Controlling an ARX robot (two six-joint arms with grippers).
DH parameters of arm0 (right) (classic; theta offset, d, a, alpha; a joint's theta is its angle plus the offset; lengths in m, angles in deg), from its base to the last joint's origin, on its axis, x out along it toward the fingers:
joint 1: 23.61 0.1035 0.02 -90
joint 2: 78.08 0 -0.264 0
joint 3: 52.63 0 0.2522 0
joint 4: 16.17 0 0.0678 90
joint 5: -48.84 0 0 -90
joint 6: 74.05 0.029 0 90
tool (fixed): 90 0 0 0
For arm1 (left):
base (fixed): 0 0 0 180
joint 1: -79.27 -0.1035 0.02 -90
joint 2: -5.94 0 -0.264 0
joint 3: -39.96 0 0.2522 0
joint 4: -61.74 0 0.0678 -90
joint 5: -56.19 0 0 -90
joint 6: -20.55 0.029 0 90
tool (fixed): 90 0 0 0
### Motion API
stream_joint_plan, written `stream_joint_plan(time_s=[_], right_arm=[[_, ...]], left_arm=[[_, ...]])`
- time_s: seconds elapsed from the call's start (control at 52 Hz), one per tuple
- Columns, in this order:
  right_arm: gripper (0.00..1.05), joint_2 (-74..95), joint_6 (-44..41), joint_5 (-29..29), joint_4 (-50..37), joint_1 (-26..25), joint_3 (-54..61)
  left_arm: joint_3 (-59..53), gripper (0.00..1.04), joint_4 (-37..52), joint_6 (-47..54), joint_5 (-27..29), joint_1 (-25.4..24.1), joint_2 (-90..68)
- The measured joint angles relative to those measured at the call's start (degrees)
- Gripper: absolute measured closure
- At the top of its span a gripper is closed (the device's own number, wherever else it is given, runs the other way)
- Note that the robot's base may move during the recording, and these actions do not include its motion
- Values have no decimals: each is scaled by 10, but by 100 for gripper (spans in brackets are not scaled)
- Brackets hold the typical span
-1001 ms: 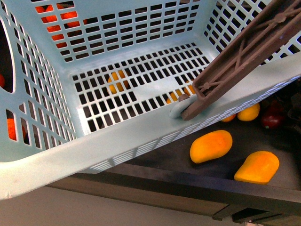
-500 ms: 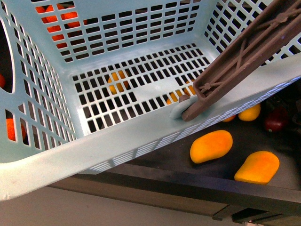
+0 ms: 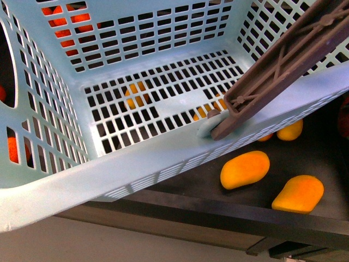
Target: Pick mango and avocado into basket
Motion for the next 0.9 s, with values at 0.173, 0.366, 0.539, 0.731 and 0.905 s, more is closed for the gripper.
stream_joint_plan(time_s=[0.173,0.366,0.539,0.731,0.905], right_arm=[[45,-112,-15,4,-32,-26,95],[45,-295,-61,-10,-19,-33,148],[45,-436,-68,0,16,-9,151],[45,-501,-65,-1,38,33,151],[45,-558,-64,-33,57,133,151]], left_arm=[[0,101,0,0,1,0,0],[0,101,0,0,0,0,0],[0,101,0,0,2,0,0],[0,101,0,0,1,0,0],[0,101,0,0,1,0,0]])
